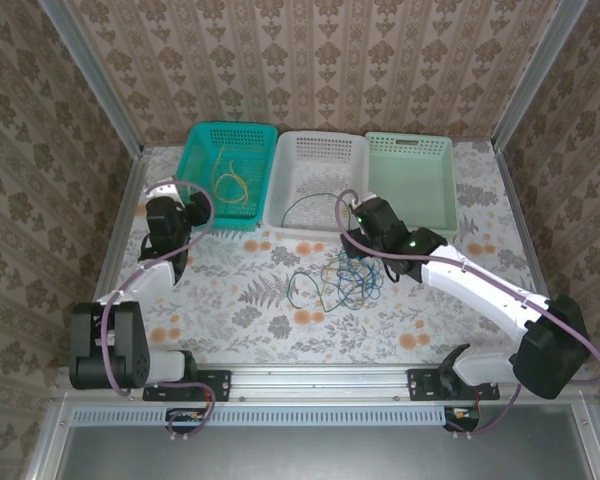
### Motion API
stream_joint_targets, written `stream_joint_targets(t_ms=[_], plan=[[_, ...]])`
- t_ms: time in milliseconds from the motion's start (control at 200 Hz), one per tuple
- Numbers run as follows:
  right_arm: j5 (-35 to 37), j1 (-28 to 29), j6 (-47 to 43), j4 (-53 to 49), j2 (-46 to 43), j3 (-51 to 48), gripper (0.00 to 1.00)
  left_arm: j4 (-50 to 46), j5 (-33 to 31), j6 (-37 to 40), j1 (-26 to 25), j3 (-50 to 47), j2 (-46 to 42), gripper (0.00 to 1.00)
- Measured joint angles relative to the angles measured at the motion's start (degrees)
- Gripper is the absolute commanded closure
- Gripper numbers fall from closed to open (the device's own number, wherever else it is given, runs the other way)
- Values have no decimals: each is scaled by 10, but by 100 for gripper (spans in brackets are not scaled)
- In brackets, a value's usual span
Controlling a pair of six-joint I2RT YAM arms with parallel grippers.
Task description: Untangle the cables
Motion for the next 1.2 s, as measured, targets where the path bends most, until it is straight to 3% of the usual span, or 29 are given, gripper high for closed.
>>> stream_joint_targets(t_ms=[110, 260, 475, 740, 845, 970, 1100, 1200], plan=[[-38, -13, 41, -13, -18, -53, 34, -19, -16, 5, -22, -3, -40, 0], [-79, -15, 74, -25, -60, -115, 40, -57, -37, 8, -41, -3, -121, 0], [-116, -2, 117, -37, -90, -129, 45, -146, -51, 10, -85, -3, -239, 0], [-130, 56, 157, -37, -77, -130, 47, -283, -63, -55, -240, -64, -375, 0], [-126, 59, 170, -36, -52, -132, 48, -331, -77, -96, -284, -100, -418, 5], [-113, 59, 180, -36, -27, -134, 48, -345, -83, -140, -350, -105, -398, 10], [-100, 59, 192, -31, -14, -135, 49, -311, -83, -186, -441, -109, -317, 24], [-91, 59, 200, -26, -6, -136, 49, -278, -75, -221, -486, -113, -243, 24]])
